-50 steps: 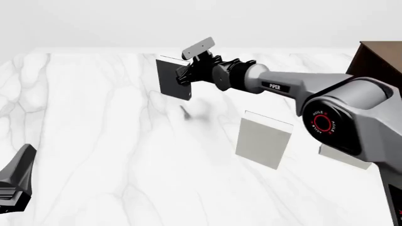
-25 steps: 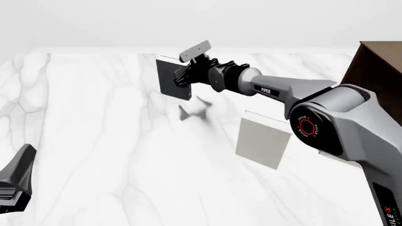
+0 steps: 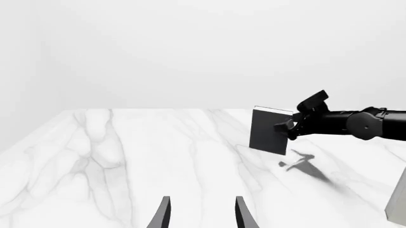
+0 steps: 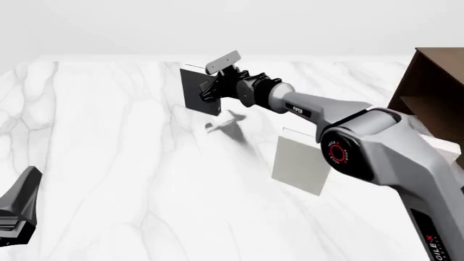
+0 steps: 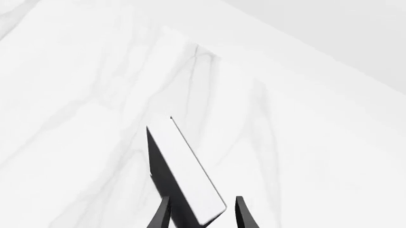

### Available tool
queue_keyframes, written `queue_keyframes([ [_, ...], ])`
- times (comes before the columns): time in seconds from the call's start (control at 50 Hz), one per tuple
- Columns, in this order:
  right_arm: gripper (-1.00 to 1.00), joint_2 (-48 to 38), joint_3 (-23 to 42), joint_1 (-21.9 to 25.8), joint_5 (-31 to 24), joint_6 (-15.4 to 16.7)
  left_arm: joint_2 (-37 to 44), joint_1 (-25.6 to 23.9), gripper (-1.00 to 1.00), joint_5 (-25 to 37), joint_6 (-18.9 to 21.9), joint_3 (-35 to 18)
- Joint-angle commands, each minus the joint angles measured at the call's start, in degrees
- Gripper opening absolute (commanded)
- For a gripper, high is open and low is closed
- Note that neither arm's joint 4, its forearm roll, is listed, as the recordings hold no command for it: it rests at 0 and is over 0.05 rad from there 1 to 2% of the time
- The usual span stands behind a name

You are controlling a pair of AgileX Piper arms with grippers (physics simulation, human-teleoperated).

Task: Pick up the book on the left and place it on top of the shelf.

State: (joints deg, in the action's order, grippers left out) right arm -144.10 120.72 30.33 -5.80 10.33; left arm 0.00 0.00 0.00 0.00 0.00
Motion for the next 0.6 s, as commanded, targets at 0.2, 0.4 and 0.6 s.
queue_keyframes([
  [0.2, -1.00, 0.3, -0.3, -0.6, 0.8, 0.0, 0.0, 0.0, 1.00, 0.0, 0.0, 0.0],
  [0.4, -1.00, 2.3, -3.3, -0.6, 2.5, -0.3, 0.0, 0.0, 1.00, 0.0, 0.0, 0.0],
  [0.6, -1.00, 10.6, -10.6, -0.9, 5.3, 0.1, 0.0, 0.0, 1.00, 0.0, 0.0, 0.0],
])
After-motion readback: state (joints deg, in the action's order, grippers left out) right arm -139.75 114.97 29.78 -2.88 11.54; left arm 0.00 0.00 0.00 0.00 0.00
